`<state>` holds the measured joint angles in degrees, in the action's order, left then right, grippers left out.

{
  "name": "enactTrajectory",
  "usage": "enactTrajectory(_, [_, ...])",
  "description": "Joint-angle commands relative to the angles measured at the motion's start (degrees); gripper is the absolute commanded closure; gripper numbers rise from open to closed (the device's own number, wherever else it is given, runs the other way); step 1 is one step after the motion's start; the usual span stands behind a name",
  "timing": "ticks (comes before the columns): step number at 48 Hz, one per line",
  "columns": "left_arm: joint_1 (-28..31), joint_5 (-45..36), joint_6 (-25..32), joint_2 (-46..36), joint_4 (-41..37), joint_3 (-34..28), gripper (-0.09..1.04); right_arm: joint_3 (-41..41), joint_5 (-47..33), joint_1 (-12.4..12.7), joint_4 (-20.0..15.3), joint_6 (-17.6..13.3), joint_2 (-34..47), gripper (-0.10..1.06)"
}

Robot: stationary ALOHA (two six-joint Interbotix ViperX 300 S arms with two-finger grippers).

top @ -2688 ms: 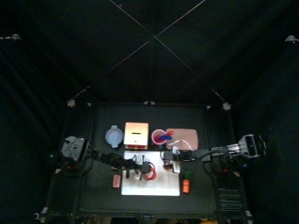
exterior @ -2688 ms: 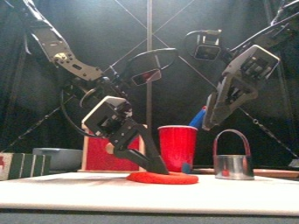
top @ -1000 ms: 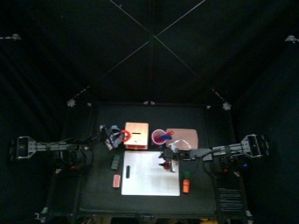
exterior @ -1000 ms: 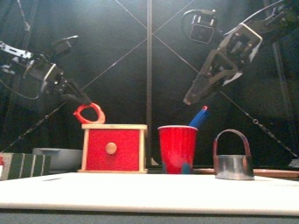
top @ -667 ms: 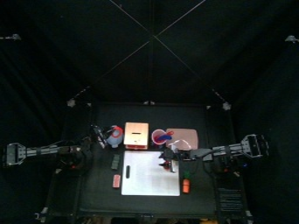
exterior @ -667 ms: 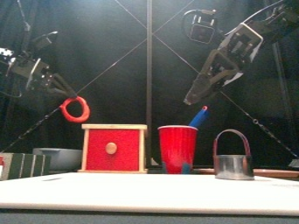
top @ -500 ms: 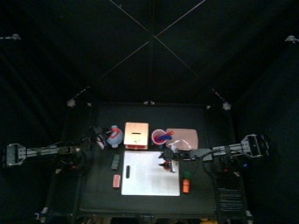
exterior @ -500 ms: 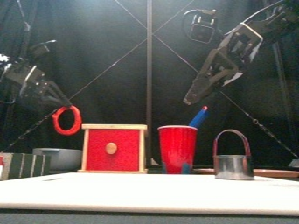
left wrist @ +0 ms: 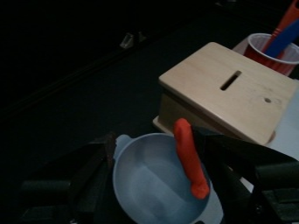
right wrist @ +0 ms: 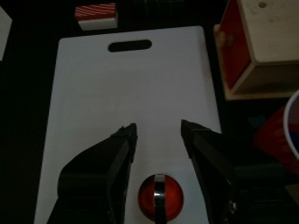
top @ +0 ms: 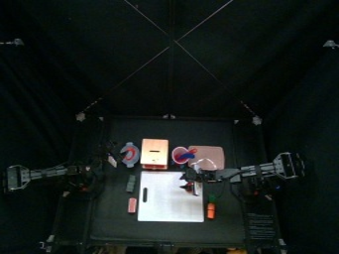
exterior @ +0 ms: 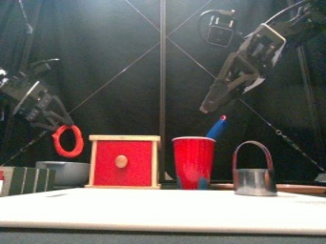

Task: Get the cutter from the drawer then cut the dough then place the extra dough in the bowl
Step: Place the extra dough in the bowl

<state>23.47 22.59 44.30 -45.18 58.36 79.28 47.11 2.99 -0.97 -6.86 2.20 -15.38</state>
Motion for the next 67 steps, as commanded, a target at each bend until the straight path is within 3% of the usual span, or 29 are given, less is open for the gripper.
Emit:
enactTrajectory(1, [0.26, -0.09, -0.53, 0.18, 5.45, -1.49, -0.05, -1.32, -0.44, -0.09, -0.09, -0.09, -1.14, 0.16])
enactTrajectory(14, [0.0, -3.78, -2.46, 0.18, 8.26, -2.02, -0.05, -1.32, -0.44, 0.18, -0.09, -0.09, -1.05, 0.16])
enactTrajectory(29, [-3.96, -4.66, -2.81, 0.18, 1.58, -4.48, -0.05, -2.02, -1.05, 0.7, 1.05, 0.18, -0.7, 0.16])
enactTrajectory(47, [-13.01, -1.05, -3.16, 0.18, -8.7, -5.27, -0.05, -2.29, -17.31, 0.79, 2.9, 0.44, -0.18, 0.16])
enactTrajectory(67, [-15.29, -0.7, -3.16, 0.18, -10.46, -4.57, -0.05, -1.49, -19.25, 1.14, 2.81, 0.18, 1.76, 0.16])
